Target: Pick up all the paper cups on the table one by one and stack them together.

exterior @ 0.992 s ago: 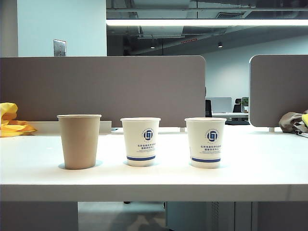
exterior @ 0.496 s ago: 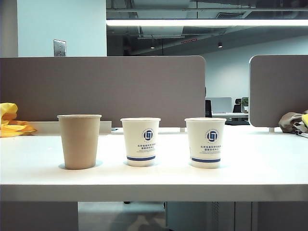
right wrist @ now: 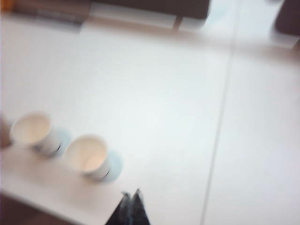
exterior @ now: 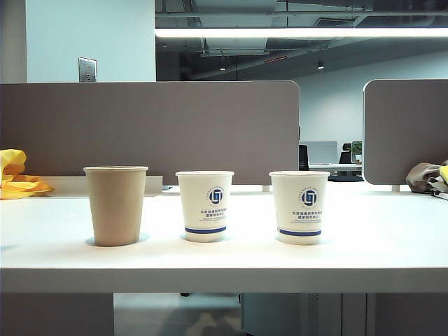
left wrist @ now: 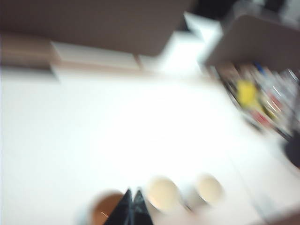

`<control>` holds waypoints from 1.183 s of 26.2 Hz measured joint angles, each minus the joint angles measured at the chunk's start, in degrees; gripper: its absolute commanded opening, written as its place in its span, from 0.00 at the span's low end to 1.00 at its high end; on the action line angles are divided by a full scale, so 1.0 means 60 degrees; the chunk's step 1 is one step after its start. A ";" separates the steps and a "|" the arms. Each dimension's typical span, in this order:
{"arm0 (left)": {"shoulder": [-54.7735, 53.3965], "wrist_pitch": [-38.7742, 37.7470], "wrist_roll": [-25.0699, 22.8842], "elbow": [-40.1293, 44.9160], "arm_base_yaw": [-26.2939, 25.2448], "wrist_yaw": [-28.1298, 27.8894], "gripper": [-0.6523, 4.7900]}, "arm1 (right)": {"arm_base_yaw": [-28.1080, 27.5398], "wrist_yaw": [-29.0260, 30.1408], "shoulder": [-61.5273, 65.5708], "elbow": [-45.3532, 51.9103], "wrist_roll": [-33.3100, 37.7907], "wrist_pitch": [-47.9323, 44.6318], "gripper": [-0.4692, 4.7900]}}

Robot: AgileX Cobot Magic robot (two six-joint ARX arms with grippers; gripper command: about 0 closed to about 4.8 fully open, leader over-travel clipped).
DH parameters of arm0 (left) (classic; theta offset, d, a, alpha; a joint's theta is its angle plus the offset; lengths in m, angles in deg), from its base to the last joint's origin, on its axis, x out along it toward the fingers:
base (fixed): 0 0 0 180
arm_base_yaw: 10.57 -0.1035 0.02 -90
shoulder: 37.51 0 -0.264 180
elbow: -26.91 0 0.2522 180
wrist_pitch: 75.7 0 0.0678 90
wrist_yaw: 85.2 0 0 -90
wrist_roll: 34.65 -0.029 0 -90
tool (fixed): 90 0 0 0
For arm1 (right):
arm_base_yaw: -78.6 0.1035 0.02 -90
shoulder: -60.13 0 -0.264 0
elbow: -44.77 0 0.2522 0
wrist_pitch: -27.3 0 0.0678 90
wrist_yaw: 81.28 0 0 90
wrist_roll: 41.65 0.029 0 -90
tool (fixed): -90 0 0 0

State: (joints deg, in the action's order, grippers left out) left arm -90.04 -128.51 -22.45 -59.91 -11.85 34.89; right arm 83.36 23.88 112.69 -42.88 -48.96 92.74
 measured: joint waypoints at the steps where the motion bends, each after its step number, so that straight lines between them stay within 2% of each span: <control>1: -0.0652 -0.0149 0.0138 -0.0160 0.0000 0.0448 0.11 | 0.0171 0.0127 0.0514 -0.0361 -0.0040 0.0230 0.12; 3: -0.1938 -0.0208 0.0408 -0.0317 0.0095 0.0991 0.11 | 0.0612 0.0441 0.1931 -0.1271 -0.0102 0.0579 0.12; 5: -0.2699 -0.0379 0.0455 -0.0317 0.0270 0.1082 0.12 | 0.0750 0.0488 0.2739 -0.1679 -0.0080 0.0590 0.19; 6: -0.3111 -0.0404 0.0466 -0.0317 0.0382 0.1100 0.18 | 0.0816 0.0488 0.3206 -0.1927 -0.0058 0.0634 0.22; 7: -0.3781 -0.0543 0.0364 -0.0317 0.0557 0.1096 0.21 | 0.1111 0.0481 0.4047 -0.2295 0.0102 0.0623 0.22; 9: -0.4339 -0.0976 -0.0138 -0.0313 0.0831 0.0998 0.23 | 0.1581 0.0696 0.5115 -0.2455 0.0211 0.0648 0.23; 11: -0.4685 -0.1089 -0.0579 -0.0321 0.1297 0.0503 0.23 | 0.1869 0.0692 0.5850 -0.2463 0.0222 0.0718 0.38; 14: -0.4994 -0.1304 -0.0907 -0.0317 0.1366 0.0095 0.24 | 0.2171 0.0652 0.6455 -0.2477 0.0240 0.0721 0.45; 15: -0.5056 -0.1362 -0.0933 -0.0317 0.1315 -0.0044 0.24 | 0.2266 0.0656 0.6663 -0.2488 0.0244 0.0718 0.45; 18: -0.5125 -0.1464 -0.0976 -0.0321 0.1304 -0.0240 0.36 | 0.2306 0.0663 0.7136 -0.2484 0.0240 0.0707 0.46; 22: -0.5213 -0.1708 -0.1315 -0.0321 0.1333 -0.1038 0.38 | 0.2284 0.0619 0.7460 -0.2484 0.0244 0.0616 0.46; 28: -0.5727 -0.2069 -0.1402 -0.0321 0.1359 -0.1126 0.41 | 0.2288 0.0153 0.7661 -0.2484 0.0244 0.0437 0.47; 30: -0.6153 -0.2306 -0.1428 -0.0321 0.1341 -0.1133 0.47 | 0.2288 0.0153 0.7712 -0.2499 0.0244 0.0357 0.48; 31: -0.6280 -0.2379 -0.1428 -0.0321 0.1351 -0.1129 0.47 | 0.2288 0.0153 0.7777 -0.2506 0.0244 0.0357 0.48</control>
State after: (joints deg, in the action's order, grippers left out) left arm -127.72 -142.78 -31.01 -61.83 -3.74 28.11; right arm 97.08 24.80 159.35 -57.92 -47.50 94.88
